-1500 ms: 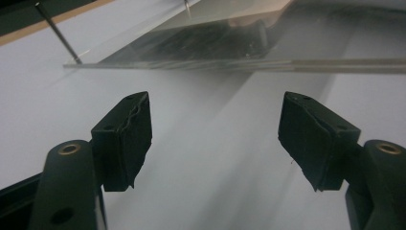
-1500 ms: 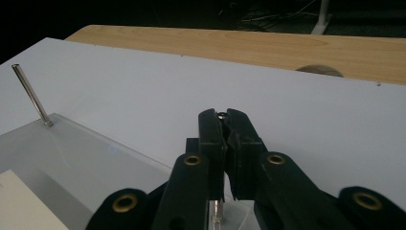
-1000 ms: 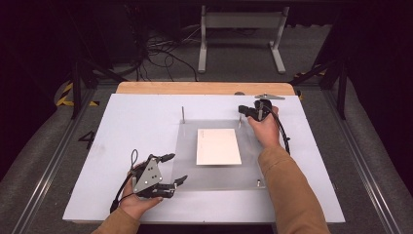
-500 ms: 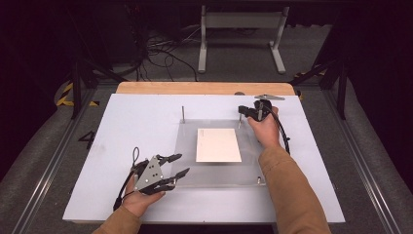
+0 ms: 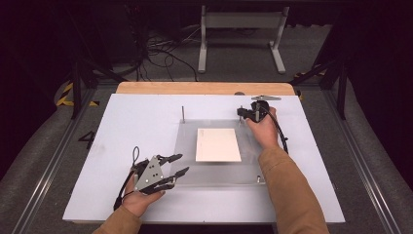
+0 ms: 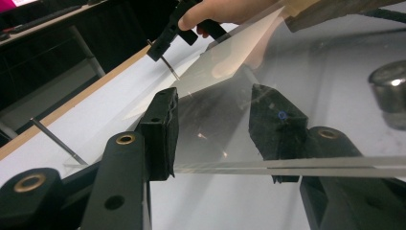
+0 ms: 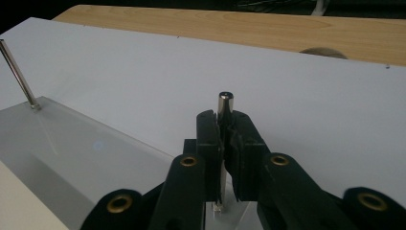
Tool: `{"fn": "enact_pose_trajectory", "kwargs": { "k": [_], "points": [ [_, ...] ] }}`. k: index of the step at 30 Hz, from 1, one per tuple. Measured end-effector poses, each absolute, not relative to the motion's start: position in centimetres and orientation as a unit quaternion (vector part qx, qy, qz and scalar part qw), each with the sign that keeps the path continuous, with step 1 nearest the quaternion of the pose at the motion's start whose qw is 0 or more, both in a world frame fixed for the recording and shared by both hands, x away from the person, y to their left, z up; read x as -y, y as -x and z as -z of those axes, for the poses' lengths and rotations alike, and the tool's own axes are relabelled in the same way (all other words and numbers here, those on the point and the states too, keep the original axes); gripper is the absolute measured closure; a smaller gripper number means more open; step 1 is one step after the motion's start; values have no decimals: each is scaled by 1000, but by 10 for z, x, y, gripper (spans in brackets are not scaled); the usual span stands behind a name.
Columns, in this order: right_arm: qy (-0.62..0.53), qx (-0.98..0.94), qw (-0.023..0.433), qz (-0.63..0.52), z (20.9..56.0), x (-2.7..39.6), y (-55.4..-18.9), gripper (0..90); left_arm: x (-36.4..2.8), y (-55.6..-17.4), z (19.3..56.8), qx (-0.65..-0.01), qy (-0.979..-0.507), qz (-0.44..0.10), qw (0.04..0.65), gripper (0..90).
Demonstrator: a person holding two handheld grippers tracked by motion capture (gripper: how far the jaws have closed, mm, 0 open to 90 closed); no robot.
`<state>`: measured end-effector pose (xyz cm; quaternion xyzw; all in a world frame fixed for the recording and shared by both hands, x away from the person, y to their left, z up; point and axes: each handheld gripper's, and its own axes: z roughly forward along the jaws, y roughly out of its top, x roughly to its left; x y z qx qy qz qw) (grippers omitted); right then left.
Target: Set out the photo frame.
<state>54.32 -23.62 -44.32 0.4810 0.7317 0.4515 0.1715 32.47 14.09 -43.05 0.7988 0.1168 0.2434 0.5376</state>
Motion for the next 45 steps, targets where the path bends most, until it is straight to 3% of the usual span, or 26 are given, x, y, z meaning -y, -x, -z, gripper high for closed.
{"fn": "enact_pose_trajectory", "kwargs": {
  "k": [3,5,12,21,31,45],
  "points": [
    [-477,-734,180,-448,438,237,-541,767,-141,-326,429,-117,-799,-242,537,532],
    [-465,-738,197,-448,431,240,-538,665,-142,-326,427,-116,-801,-240,537,534],
    [-411,-754,216,-465,411,246,-513,531,-142,-328,422,-116,-802,-239,535,537],
    [-335,-774,233,-484,386,257,-472,507,-142,-330,419,-114,-805,-236,532,539],
    [-268,-788,209,-513,376,277,-419,519,-141,-328,415,-117,-811,-242,520,544],
    [-213,-802,243,-502,373,302,-357,410,-143,-332,409,-128,-806,-238,527,544]
  ]
}}
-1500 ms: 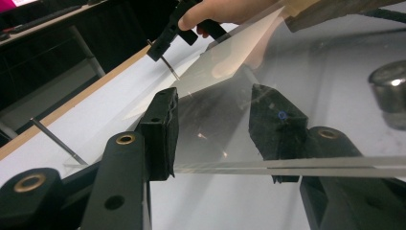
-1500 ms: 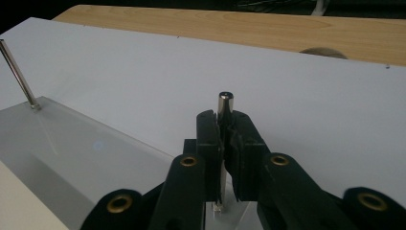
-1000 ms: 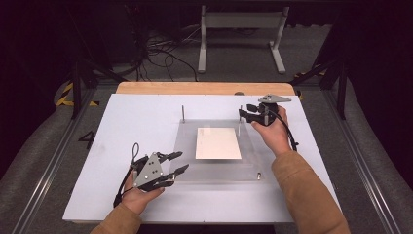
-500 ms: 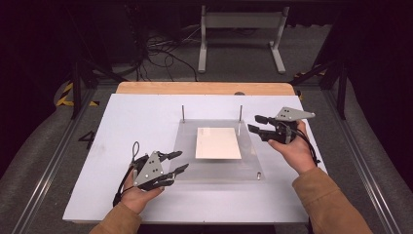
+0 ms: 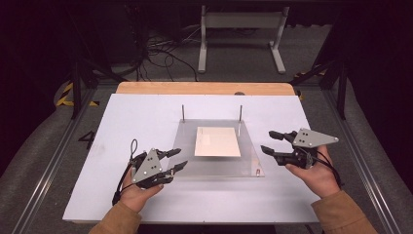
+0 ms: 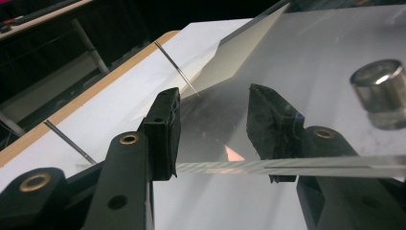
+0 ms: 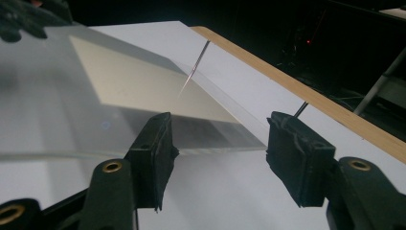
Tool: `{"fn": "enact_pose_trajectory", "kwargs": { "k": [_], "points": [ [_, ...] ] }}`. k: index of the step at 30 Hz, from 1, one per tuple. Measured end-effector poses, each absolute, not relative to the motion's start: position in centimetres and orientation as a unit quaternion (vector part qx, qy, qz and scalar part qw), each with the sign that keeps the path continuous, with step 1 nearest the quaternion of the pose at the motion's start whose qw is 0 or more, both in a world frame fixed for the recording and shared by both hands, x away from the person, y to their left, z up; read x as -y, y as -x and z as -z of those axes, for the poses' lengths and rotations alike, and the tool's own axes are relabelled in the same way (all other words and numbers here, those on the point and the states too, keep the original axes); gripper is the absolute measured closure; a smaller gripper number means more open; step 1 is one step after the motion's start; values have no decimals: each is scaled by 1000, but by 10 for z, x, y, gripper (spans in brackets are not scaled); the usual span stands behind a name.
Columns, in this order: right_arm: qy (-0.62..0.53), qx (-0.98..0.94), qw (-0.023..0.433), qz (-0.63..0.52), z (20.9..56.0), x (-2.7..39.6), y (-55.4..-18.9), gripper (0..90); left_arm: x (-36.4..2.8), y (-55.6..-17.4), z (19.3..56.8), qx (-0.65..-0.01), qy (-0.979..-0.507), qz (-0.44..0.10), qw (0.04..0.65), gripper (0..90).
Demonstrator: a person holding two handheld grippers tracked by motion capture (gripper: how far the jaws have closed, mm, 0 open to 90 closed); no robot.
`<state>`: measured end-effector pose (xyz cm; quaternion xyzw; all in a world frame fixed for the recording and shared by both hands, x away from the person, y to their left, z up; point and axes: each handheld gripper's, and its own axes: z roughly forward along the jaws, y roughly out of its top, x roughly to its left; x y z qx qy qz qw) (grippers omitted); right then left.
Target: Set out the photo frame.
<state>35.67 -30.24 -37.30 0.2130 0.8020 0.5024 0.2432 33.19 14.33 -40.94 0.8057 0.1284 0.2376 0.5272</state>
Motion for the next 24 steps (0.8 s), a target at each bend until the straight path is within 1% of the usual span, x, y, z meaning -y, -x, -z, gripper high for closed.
{"fn": "enact_pose_trajectory", "kwargs": {
  "k": [3,6,14,24],
  "points": [
    [-199,-809,252,-493,375,305,-347,399,-144,-333,408,-129,-806,-235,527,544],
    [-190,-815,270,-476,377,307,-341,408,-144,-333,408,-129,-806,-234,528,545],
    [-162,-819,263,-483,388,295,-327,358,-145,-334,406,-131,-807,-233,527,544],
    [-124,-818,266,-494,394,269,-330,302,-145,-334,405,-131,-805,-234,528,543]
  ]
}}
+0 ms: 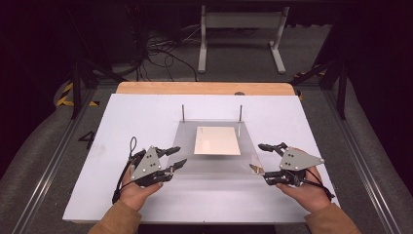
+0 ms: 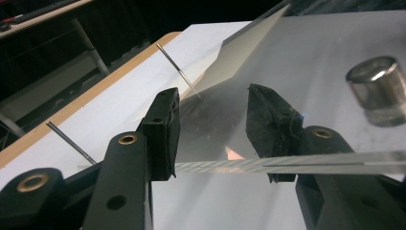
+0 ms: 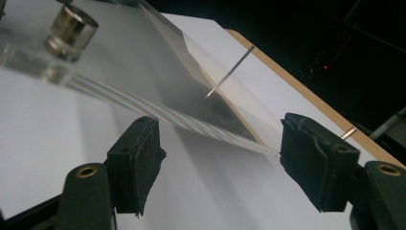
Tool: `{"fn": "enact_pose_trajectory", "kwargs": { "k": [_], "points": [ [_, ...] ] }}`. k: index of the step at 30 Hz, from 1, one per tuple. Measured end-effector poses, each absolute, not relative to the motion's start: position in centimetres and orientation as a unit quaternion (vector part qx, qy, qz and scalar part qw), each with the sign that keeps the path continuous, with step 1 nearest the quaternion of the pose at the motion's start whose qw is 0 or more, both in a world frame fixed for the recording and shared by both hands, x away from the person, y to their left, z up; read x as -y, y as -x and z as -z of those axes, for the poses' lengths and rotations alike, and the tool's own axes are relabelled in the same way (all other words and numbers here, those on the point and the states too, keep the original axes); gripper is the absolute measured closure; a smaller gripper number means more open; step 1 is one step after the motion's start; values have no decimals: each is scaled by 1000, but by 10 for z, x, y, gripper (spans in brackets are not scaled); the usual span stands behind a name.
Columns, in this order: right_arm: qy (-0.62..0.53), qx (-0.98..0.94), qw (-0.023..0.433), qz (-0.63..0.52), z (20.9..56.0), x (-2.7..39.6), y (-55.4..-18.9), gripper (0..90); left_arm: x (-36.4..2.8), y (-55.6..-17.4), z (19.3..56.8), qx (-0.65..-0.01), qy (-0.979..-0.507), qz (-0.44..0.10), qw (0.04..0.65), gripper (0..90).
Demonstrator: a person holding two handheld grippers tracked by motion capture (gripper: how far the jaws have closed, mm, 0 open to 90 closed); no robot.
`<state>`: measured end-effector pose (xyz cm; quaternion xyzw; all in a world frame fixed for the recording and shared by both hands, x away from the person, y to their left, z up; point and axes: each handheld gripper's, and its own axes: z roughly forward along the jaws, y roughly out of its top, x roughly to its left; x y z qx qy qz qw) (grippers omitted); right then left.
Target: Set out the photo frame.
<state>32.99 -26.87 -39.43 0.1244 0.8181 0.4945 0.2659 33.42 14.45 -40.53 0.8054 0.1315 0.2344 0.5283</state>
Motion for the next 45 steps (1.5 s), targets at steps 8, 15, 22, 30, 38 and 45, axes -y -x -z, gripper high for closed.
{"fn": "enact_pose_trajectory", "kwargs": {
  "k": [8,15,22,30,38,45],
  "points": [
    [-91,-793,258,-544,401,250,-339,383,-145,-334,406,-133,-806,-233,528,543],
    [-84,-792,251,-550,405,244,-340,550,-144,-334,406,-134,-805,-233,529,543],
    [-85,-789,256,-551,403,243,-337,596,-144,-334,404,-136,-802,-238,531,543],
    [-77,-789,257,-552,387,244,-342,620,-144,-335,393,-144,-787,-247,547,542],
    [-67,-779,278,-558,367,241,-344,651,-144,-336,376,-149,-771,-279,552,544],
    [-61,-762,305,-569,351,242,-344,654,-142,-337,355,-144,-754,-303,564,557]
  ]
}}
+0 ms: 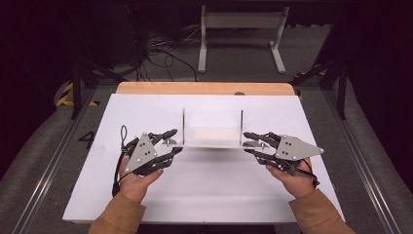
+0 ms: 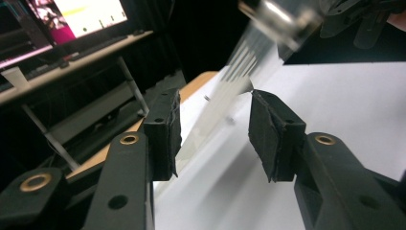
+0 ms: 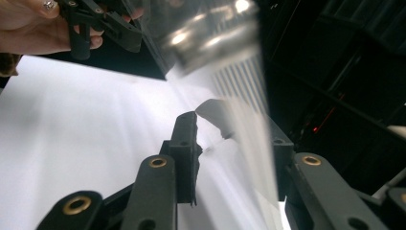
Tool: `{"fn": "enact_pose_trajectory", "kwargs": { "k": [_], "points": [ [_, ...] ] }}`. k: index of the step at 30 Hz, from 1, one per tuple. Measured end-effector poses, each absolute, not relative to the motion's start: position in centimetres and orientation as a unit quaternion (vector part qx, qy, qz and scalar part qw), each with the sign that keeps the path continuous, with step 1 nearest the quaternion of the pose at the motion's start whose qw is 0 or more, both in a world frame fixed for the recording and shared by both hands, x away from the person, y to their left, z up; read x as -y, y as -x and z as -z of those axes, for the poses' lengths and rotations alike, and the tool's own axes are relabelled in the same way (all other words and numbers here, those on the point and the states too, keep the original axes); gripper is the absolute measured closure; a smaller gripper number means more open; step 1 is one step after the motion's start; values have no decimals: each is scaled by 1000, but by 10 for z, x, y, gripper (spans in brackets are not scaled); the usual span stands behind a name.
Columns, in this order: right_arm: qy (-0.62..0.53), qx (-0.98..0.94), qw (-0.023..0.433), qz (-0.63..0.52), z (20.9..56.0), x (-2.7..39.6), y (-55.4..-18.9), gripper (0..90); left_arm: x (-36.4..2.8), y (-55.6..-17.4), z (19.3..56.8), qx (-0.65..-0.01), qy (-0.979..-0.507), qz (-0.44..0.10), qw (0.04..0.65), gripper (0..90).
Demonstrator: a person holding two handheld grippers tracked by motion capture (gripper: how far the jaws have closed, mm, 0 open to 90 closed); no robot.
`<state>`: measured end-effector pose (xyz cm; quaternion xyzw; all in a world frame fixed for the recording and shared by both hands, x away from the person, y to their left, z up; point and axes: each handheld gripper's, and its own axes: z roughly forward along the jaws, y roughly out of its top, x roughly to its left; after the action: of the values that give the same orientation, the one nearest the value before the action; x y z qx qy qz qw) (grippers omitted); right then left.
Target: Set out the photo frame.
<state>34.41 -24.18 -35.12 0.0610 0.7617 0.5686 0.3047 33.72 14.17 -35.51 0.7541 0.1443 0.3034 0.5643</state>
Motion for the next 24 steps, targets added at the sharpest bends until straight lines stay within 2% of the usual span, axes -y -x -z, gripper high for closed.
{"fn": "enact_pose_trajectory", "kwargs": {
  "k": [10,24],
  "points": [
    [-49,-738,338,-582,324,240,-340,674,-142,-336,327,-145,-738,-323,574,569],
    [-59,-725,279,-627,299,243,-319,719,-150,-319,304,-153,-723,-273,616,564]
  ]
}}
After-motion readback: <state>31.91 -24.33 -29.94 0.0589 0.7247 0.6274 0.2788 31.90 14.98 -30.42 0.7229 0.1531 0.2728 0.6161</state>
